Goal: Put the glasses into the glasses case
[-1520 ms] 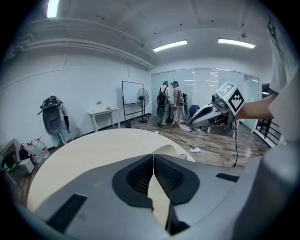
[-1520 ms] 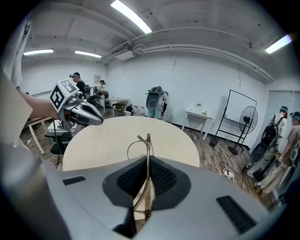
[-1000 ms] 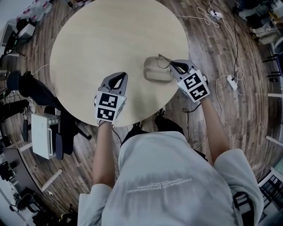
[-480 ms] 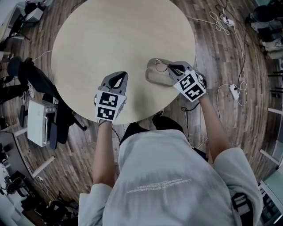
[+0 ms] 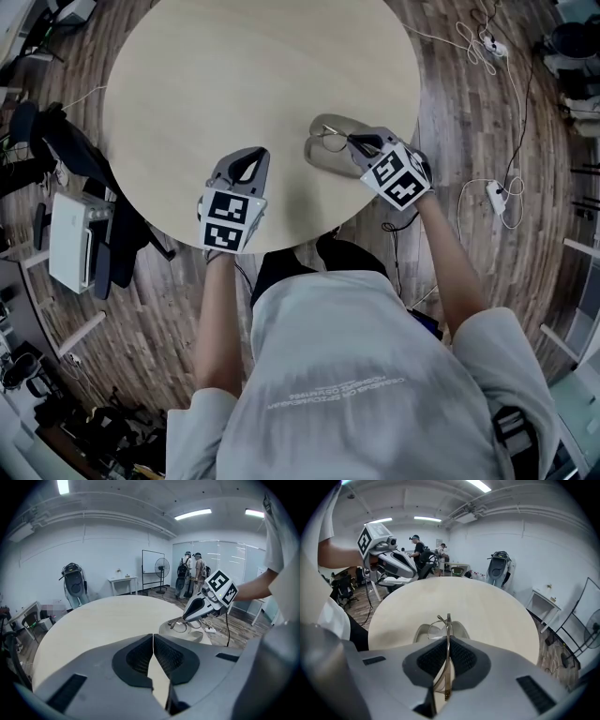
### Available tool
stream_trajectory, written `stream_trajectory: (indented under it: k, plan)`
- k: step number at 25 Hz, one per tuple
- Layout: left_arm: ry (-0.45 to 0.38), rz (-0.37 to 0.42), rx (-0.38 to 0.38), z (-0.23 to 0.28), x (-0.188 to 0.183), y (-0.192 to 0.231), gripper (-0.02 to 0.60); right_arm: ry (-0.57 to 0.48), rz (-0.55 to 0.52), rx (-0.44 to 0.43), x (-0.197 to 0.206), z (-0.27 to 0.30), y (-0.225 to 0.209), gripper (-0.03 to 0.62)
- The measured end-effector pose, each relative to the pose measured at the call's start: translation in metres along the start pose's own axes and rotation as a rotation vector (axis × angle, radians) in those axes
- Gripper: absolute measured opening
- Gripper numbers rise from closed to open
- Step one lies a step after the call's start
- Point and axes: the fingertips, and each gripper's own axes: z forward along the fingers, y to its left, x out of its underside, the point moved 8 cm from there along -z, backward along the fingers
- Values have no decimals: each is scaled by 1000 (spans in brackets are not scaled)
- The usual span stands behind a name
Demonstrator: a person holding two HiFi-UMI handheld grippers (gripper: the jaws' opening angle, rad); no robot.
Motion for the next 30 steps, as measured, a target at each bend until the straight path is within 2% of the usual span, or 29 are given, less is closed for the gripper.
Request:
stream_trajectory:
  k: [13,30]
  plan:
    - [17,-50,-39,-3,21,-8,15,7,13,-97,10,26,15,15]
    - [14,-56,-53,-6,27,-19,15,21,36,-113,20,33,29,15]
